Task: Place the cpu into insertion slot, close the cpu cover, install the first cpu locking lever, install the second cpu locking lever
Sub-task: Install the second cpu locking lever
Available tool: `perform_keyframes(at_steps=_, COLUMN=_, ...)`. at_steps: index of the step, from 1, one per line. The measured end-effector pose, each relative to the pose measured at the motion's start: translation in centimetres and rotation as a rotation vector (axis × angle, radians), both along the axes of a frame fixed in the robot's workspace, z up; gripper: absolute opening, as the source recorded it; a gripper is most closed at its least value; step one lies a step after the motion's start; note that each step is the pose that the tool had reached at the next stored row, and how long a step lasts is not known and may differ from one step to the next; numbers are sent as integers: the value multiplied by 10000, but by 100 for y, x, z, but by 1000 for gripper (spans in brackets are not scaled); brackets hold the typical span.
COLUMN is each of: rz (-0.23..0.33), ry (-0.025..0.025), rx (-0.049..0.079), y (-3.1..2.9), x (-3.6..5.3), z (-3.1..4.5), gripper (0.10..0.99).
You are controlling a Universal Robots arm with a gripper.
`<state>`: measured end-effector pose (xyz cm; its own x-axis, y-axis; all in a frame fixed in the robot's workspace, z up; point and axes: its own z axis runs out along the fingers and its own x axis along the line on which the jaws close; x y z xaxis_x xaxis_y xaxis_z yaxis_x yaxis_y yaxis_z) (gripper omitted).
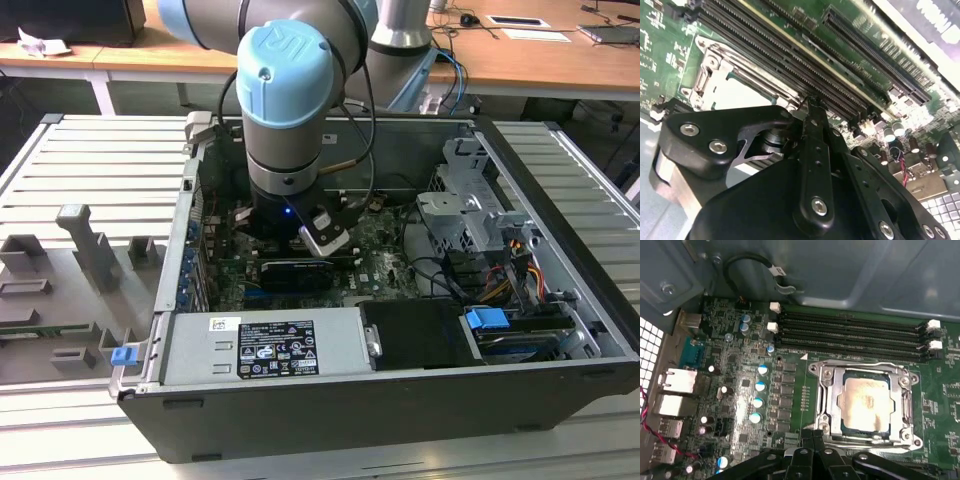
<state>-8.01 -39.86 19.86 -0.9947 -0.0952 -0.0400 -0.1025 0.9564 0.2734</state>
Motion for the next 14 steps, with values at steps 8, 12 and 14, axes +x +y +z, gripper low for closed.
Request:
perform_keyframes(at_steps=8, rz=26, ry=2, rx=243, y=-1, x=-18, z=-53, gripper=106)
perform_keyframes(at_steps=12, rz=27, ry=-2, rx=250, y=0, x=-18, z=14, gripper=106)
perform_keyframes(at_steps=14, rz=27, ry=-3, rx=250, y=0, x=-18, z=34, gripper=106)
